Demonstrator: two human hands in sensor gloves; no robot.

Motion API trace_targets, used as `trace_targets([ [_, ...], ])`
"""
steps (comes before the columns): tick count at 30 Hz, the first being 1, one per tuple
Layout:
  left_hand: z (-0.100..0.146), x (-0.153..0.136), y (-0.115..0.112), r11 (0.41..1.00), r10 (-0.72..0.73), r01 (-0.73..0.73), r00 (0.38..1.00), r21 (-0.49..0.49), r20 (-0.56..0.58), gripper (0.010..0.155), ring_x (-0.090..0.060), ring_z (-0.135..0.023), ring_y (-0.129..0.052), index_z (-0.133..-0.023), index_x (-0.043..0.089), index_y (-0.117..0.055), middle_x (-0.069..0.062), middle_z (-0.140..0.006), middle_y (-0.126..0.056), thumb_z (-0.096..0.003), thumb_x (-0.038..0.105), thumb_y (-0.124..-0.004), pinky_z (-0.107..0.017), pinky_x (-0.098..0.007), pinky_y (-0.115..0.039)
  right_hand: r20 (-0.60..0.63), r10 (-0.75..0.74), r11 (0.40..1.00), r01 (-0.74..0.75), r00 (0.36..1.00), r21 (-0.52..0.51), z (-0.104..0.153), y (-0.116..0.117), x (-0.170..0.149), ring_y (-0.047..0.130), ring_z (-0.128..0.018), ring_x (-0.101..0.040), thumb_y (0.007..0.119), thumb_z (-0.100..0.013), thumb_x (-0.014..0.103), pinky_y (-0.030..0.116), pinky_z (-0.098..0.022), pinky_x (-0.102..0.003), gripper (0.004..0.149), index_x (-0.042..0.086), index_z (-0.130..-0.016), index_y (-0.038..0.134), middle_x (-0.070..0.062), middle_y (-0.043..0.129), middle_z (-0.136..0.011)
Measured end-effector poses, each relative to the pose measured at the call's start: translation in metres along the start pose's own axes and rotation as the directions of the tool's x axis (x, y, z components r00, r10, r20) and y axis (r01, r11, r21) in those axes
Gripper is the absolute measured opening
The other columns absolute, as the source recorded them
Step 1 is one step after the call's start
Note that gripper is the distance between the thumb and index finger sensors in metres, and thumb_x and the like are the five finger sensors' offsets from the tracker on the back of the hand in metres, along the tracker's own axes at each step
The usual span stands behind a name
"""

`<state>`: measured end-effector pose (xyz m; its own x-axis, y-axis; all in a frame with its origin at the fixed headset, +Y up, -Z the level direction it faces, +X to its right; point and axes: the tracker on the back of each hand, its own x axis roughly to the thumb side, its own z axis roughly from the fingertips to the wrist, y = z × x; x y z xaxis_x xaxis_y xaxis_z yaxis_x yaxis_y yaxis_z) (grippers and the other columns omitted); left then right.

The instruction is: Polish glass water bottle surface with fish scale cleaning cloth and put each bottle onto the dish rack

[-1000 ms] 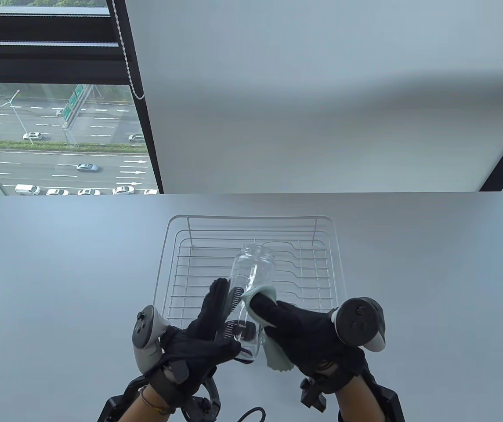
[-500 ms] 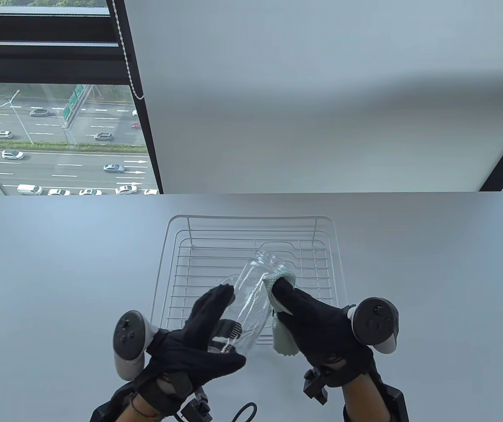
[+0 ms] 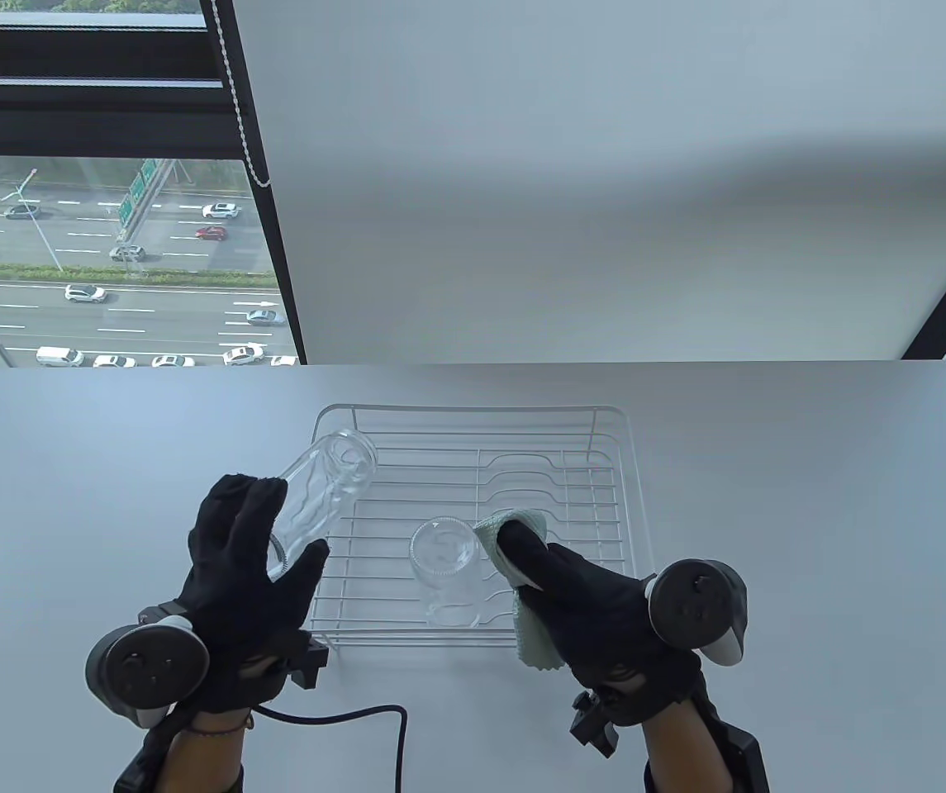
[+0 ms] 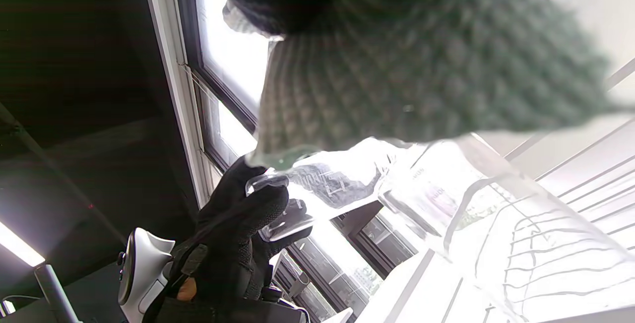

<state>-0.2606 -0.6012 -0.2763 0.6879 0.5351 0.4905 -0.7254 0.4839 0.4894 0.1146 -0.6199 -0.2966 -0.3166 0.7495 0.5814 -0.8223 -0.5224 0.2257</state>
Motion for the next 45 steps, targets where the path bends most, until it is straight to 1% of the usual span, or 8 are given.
trace_targets([
  [11,0.002,-0.013,-0.043,0.972,-0.078,0.073,0.997,-0.225,-0.014,0.086,-0.063,-0.077,-0.081,-0.106,0.017,-0.062,-0.016,-0.11,-0.067,-0.037,0.041,-0.107,-0.055,-0.07,-0.079,-0.026,0.055,0.998,-0.054,0.998,0.034,-0.001,0.002,-0.001,0.093,-0.062,-0.034,0.073,-0.057,0.031,0.082,-0.047,-0.05,0.058,0.052,-0.106,0.049,-0.016,0.084,-0.086],
  [23,0.006,-0.018,-0.066,0.944,-0.082,0.079,0.997,-0.321,0.004,0.078,-0.064,-0.078,-0.082,-0.103,0.013,-0.072,-0.017,-0.111,-0.063,-0.0385,0.041,-0.106,-0.055,-0.071,-0.079,-0.066,0.12,0.99,-0.115,0.991,0.082,-0.002,0.004,-0.004,0.093,-0.063,-0.035,0.073,-0.058,0.032,0.081,-0.048,-0.051,0.057,0.051,-0.106,0.049,-0.016,0.084,-0.087],
  [32,0.005,-0.02,-0.066,0.922,-0.063,0.045,0.997,-0.385,-0.035,0.081,-0.063,-0.082,-0.078,-0.109,0.02,-0.063,-0.014,-0.117,-0.053,-0.0423,0.046,-0.1,-0.058,-0.072,-0.073,-0.082,0.117,0.988,-0.108,0.99,0.107,-0.003,0.005,-0.007,0.093,-0.064,-0.035,0.073,-0.058,0.031,0.081,-0.049,-0.051,0.057,0.051,-0.106,0.049,-0.017,0.083,-0.087],
  [36,-0.004,0.004,-0.037,0.888,-0.141,0.128,0.99,-0.442,0.004,0.085,-0.065,-0.105,-0.035,-0.116,0.025,-0.049,-0.008,-0.123,-0.038,-0.0487,0.061,-0.087,-0.067,-0.079,-0.049,-0.093,0.132,0.988,-0.123,0.987,0.092,-0.002,0.001,-0.01,0.093,-0.064,-0.035,0.073,-0.058,0.032,0.081,-0.048,-0.051,0.058,0.051,-0.106,0.048,-0.017,0.083,-0.087],
  [38,-0.007,0.014,-0.013,0.944,-0.2,0.207,0.978,-0.258,0.051,0.083,-0.057,-0.111,-0.03,-0.117,0.027,-0.05,-0.005,-0.125,-0.039,-0.0498,0.062,-0.083,-0.071,-0.078,-0.043,-0.106,0.122,0.99,-0.114,0.987,0.079,-0.001,-0.004,-0.013,0.093,-0.063,-0.035,0.073,-0.058,0.032,0.081,-0.048,-0.051,0.058,0.051,-0.106,0.047,-0.017,0.083,-0.087],
  [40,-0.009,0.001,-0.004,0.952,-0.275,0.276,0.961,-0.131,0.025,0.079,-0.053,-0.112,-0.035,-0.115,0.027,-0.052,-0.004,-0.123,-0.047,-0.0496,0.059,-0.082,-0.071,-0.077,-0.042,-0.11,0.106,0.993,-0.098,0.988,0.07,0.0,-0.006,-0.015,0.093,-0.063,-0.035,0.073,-0.058,0.032,0.081,-0.048,-0.051,0.058,0.051,-0.106,0.048,-0.017,0.084,-0.087],
  [42,-0.007,-0.022,-0.003,0.922,-0.352,0.337,0.934,-0.189,-0.053,0.08,-0.05,-0.113,-0.028,-0.116,0.026,-0.046,-0.004,-0.123,-0.042,-0.0507,0.059,-0.08,-0.072,-0.075,-0.036,-0.12,0.096,0.993,-0.088,0.988,0.074,0.0,-0.007,-0.017,0.093,-0.063,-0.035,0.073,-0.058,0.033,0.082,-0.048,-0.051,0.058,0.051,-0.106,0.046,-0.017,0.084,-0.087],
  [45,0.02,-0.074,-0.01,0.911,-0.355,0.299,0.919,-0.285,-0.172,0.079,-0.047,-0.113,-0.023,-0.116,0.026,-0.046,-0.004,-0.123,-0.04,-0.0514,0.056,-0.079,-0.071,-0.075,-0.029,-0.183,0.126,0.992,-0.119,0.975,0.047,0.002,-0.012,-0.024,0.094,-0.061,-0.035,0.074,-0.058,0.033,0.082,-0.047,-0.051,0.062,0.052,-0.106,0.039,-0.017,0.084,-0.086],
])
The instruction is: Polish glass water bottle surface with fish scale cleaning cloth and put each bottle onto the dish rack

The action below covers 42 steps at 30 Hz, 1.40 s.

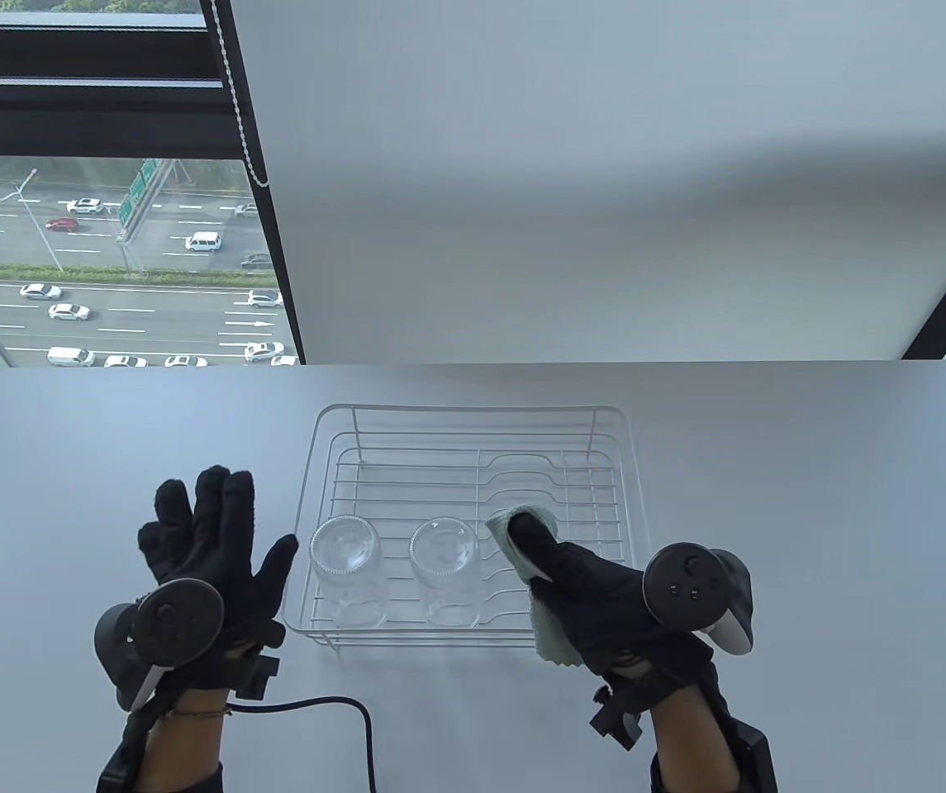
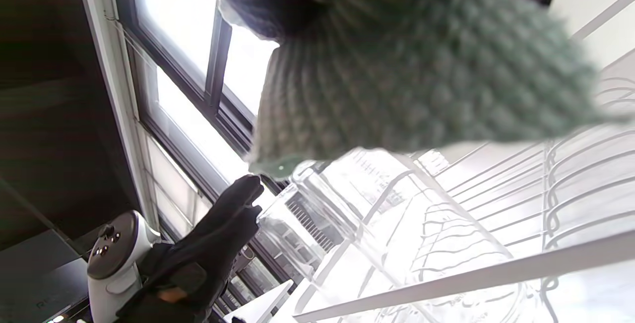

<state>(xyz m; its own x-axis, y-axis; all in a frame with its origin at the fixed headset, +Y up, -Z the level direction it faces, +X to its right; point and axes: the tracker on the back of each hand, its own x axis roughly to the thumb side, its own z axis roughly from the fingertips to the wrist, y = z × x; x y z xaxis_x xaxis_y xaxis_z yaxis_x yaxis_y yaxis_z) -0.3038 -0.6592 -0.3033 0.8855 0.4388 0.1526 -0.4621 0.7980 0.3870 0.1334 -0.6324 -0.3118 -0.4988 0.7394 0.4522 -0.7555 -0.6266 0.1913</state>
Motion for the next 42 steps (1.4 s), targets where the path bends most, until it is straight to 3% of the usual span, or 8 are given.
trace_targets([
  [5,0.006,-0.03,-0.028,0.974,0.145,-0.158,0.985,-0.162,-0.089,0.078,-0.046,-0.112,-0.015,-0.116,0.026,-0.044,-0.004,-0.124,-0.035,-0.0526,0.056,-0.079,-0.069,-0.075,-0.022,-0.318,0.181,0.965,-0.231,0.931,-0.125,0.011,-0.025,-0.031,0.095,-0.057,-0.036,0.075,-0.057,0.032,0.082,-0.044,-0.051,0.073,0.042,-0.107,0.023,-0.018,0.087,-0.082],
  [10,0.007,-0.041,-0.036,0.977,0.143,-0.155,0.986,-0.146,-0.091,0.077,-0.048,-0.111,-0.019,-0.115,0.026,-0.047,-0.006,-0.123,-0.037,-0.0518,0.056,-0.079,-0.069,-0.076,-0.024,-0.653,0.188,0.912,-0.378,0.734,-0.162,0.031,-0.055,-0.072,0.092,-0.062,-0.036,0.074,-0.058,0.032,0.08,-0.048,-0.052,0.065,0.039,-0.11,0.035,-0.019,0.083,-0.086],
  [16,0.009,-0.049,-0.038,0.97,0.153,-0.168,0.984,-0.173,-0.095,0.076,-0.048,-0.111,-0.021,-0.115,0.027,-0.048,-0.005,-0.123,-0.04,-0.0519,0.055,-0.079,-0.069,-0.076,-0.025,-0.764,0.273,0.902,-0.433,0.584,-0.009,0.058,-0.032,-0.139,0.076,-0.084,-0.044,0.07,-0.058,0.032,0.062,-0.064,-0.06,0.06,0.043,-0.108,0.039,-0.021,0.067,-0.103],
  [20,0.012,-0.049,-0.039,0.974,0.146,-0.159,0.985,-0.162,-0.089,0.076,-0.049,-0.111,-0.022,-0.115,0.027,-0.049,-0.007,-0.122,-0.04,-0.0515,0.055,-0.079,-0.069,-0.076,-0.026,-0.806,0.31,0.934,-0.318,0.505,0.161,0.063,-0.009,-0.168,0.032,-0.101,-0.052,0.07,-0.059,0.043,0.029,-0.071,-0.067,0.06,0.051,-0.107,0.036,-0.02,0.024,-0.117],
  [23,0.014,-0.049,-0.043,0.97,0.14,-0.155,0.986,-0.188,-0.091,0.076,-0.049,-0.111,-0.021,-0.115,0.027,-0.049,-0.007,-0.122,-0.038,-0.0515,0.055,-0.08,-0.069,-0.076,-0.025,-0.803,0.3,0.943,-0.287,0.514,0.168,0.064,-0.008,-0.171,0.019,-0.101,-0.054,0.071,-0.057,0.051,0.021,-0.07,-0.068,0.063,0.052,-0.106,0.032,-0.018,0.013,-0.117],
  [33,0.015,-0.046,-0.043,0.972,0.135,-0.145,0.989,-0.186,-0.064,0.076,-0.05,-0.111,-0.02,-0.115,0.027,-0.05,-0.008,-0.122,-0.038,-0.0514,0.056,-0.08,-0.068,-0.076,-0.025,-0.619,0.25,0.876,-0.447,0.744,-0.183,0.073,-0.035,-0.098,0.027,-0.102,-0.056,0.069,-0.056,0.058,0.029,-0.069,-0.072,0.063,0.047,-0.11,0.038,-0.021,0.02,-0.118],
  [36,0.015,-0.042,-0.046,0.973,0.116,-0.122,0.992,-0.194,-0.042,0.076,-0.049,-0.111,-0.02,-0.115,0.028,-0.05,-0.007,-0.123,-0.038,-0.051,0.057,-0.08,-0.068,-0.076,-0.024,-0.519,0.278,0.926,-0.369,0.809,-0.08,0.064,-0.02,-0.099,0.004,-0.106,-0.046,0.064,-0.054,0.065,0.009,-0.067,-0.071,0.066,0.051,-0.11,0.032,-0.009,0.005,-0.121],
  [42,0.019,-0.044,-0.053,0.97,0.097,-0.108,0.993,-0.219,-0.059,0.078,-0.047,-0.111,-0.019,-0.115,0.027,-0.049,-0.007,-0.123,-0.037,-0.0507,0.058,-0.079,-0.069,-0.075,-0.024,-0.549,0.35,0.924,-0.375,0.759,0.072,0.055,0.005,-0.106,-0.006,-0.104,-0.042,0.054,-0.052,0.073,0.002,-0.065,-0.069,0.071,0.048,-0.112,0.025,-0.005,-0.005,-0.118],
])
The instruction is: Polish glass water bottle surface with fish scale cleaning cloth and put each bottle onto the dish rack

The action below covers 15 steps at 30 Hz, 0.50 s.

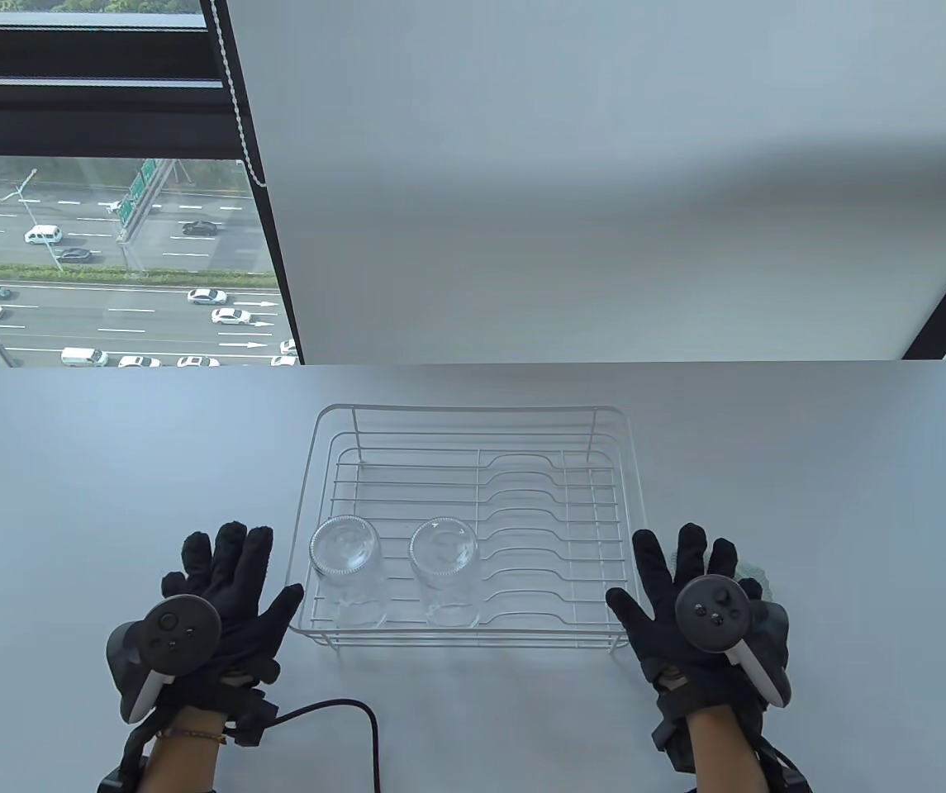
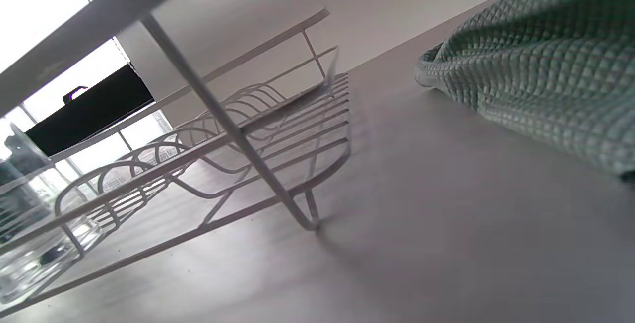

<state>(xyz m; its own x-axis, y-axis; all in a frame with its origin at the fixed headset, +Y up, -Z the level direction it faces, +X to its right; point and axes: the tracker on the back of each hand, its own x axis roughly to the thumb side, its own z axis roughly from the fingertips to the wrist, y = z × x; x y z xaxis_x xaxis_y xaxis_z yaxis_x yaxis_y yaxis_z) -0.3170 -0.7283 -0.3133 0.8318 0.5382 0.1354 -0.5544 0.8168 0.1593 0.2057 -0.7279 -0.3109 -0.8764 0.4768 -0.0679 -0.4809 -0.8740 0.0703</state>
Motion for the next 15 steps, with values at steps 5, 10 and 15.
trace_targets([
  [5,-0.0002,-0.0007,-0.0047,1.0,0.002,-0.002,1.0,-0.007,-0.003,0.077,-0.046,-0.111,-0.018,-0.115,0.027,-0.049,-0.007,-0.123,-0.036,-0.0509,0.059,-0.077,-0.069,-0.075,-0.024,-0.003,-0.04,0.999,0.04,0.999,0.011,0.0002,0.0015,-0.0006,-0.006,-0.104,-0.042,0.055,-0.053,0.071,0.001,-0.065,-0.069,0.069,0.047,-0.112,0.029,-0.003,-0.004,-0.118],
  [10,0.0003,-0.001,-0.0058,1.0,0.004,-0.004,1.0,-0.008,-0.008,0.077,-0.046,-0.111,-0.018,-0.115,0.027,-0.049,-0.007,-0.122,-0.036,-0.0511,0.059,-0.076,-0.069,-0.075,-0.024,-0.013,-0.075,0.997,0.075,0.997,0.025,-0.0004,0.0029,-0.0023,-0.006,-0.104,-0.042,0.056,-0.054,0.071,0.002,-0.065,-0.069,0.069,0.046,-0.112,0.028,-0.004,-0.003,-0.118],
  [15,0.0006,0.0009,-0.0054,1.0,0.012,-0.012,1.0,-0.012,-0.012,0.077,-0.047,-0.111,-0.019,-0.115,0.027,-0.049,-0.008,-0.122,-0.036,-0.0513,0.059,-0.076,-0.069,-0.076,-0.024,-0.021,-0.087,0.996,0.088,0.996,0.026,-0.0002,0.0036,-0.0017,-0.005,-0.103,-0.043,0.057,-0.055,0.07,0.002,-0.065,-0.069,0.069,0.045,-0.112,0.027,-0.006,-0.002,-0.118],
])
